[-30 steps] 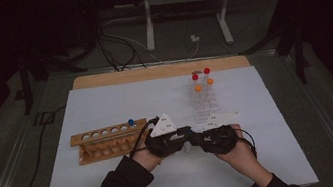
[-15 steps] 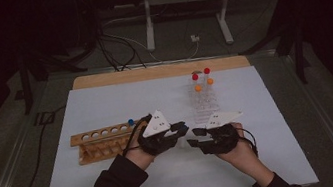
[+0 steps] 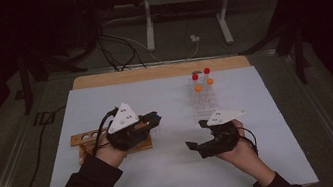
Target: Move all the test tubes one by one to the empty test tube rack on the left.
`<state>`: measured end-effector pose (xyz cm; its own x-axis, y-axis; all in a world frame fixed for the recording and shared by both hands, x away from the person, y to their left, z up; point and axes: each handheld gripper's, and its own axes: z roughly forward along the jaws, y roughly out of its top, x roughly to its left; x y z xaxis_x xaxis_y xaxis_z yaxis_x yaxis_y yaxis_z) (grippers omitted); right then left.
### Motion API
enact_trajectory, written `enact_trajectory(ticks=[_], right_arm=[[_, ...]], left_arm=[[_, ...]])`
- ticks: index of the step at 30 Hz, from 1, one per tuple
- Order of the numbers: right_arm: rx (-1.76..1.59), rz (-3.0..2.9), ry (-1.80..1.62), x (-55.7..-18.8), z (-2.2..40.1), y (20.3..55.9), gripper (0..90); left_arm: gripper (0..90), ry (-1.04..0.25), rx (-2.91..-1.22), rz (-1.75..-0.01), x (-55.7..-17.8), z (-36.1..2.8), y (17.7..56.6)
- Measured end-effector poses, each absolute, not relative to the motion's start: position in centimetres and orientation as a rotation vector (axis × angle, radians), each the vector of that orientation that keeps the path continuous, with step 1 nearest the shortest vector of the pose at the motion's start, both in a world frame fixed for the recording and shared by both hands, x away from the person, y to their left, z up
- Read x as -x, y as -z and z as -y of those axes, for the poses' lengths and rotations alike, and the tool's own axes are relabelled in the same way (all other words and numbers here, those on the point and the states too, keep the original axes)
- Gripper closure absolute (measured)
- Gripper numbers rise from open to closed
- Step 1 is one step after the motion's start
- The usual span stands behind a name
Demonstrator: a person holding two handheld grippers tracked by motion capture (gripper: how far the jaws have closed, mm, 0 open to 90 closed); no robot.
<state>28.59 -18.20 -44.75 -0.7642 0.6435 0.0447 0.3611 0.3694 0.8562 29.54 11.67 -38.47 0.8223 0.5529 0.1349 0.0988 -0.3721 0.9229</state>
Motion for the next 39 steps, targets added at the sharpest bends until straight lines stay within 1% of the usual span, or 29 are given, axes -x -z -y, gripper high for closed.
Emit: enact_trajectory(ticks=[2, 5, 20, 28, 39], right_arm=[[-0.898, -2.332, -1.346, -28.6, 18.2, 44.8, 3.7], [-0.903, -2.324, -1.343, -28.6, 18.1, 44.7, 1.1], [-0.879, -2.320, -1.377, -28.5, 18.5, 44.4, 0.0], [-0.866, -2.326, -1.369, -28.5, 18.5, 44.5, 0.0], [-0.861, -2.334, -1.380, -28.6, 18.7, 44.5, 0.0]], left_arm=[[77.5, -0.539, -1.909, -0.504, -29.5, -12.4, 38.2], [77.5, -0.560, -1.905, -0.524, -29.6, -13.5, 37.9], [77.5, -0.677, -1.877, -0.651, -30.8, -17.8, 37.5], [77.5, -0.696, -1.849, -0.720, -32.2, -18.7, 38.7], [77.5, -0.638, -1.848, -0.784, -32.9, -19.1, 41.8]])
